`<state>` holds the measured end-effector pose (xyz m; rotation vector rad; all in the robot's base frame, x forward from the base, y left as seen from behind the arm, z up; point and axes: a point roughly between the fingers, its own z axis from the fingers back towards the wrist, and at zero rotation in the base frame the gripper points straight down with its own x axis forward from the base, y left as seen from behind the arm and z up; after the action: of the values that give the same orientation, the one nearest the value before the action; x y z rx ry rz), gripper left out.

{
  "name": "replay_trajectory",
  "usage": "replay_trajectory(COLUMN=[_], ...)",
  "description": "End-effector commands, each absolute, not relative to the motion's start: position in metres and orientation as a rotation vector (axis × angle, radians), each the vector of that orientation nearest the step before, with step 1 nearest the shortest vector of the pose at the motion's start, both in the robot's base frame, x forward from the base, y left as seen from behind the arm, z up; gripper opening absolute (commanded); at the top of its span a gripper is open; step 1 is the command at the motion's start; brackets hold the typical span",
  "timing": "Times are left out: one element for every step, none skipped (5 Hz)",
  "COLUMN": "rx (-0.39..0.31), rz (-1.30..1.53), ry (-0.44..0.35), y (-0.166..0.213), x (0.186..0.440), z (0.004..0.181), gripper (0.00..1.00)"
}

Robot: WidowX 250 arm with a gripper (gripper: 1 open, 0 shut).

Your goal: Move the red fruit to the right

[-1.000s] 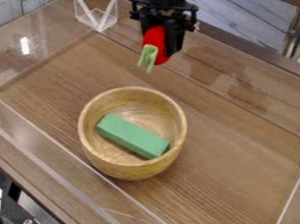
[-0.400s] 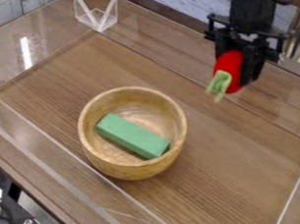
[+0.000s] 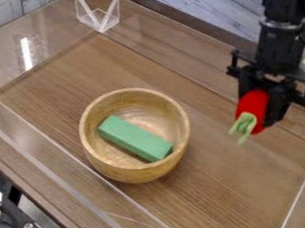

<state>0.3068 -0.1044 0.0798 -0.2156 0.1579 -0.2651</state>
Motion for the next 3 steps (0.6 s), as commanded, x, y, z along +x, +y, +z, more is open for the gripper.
replay_trajectory(rx=[-0.216,-0.209,-0.2], rz=[-0.258,-0.284,-0.297], ry=[0.135,0.152,0.159], y=[-0.107,-0.089,-0.069], x=[0.311,0.314,0.321], z=[0.075,0.057,0.044], gripper=[0.0,0.0,0.0])
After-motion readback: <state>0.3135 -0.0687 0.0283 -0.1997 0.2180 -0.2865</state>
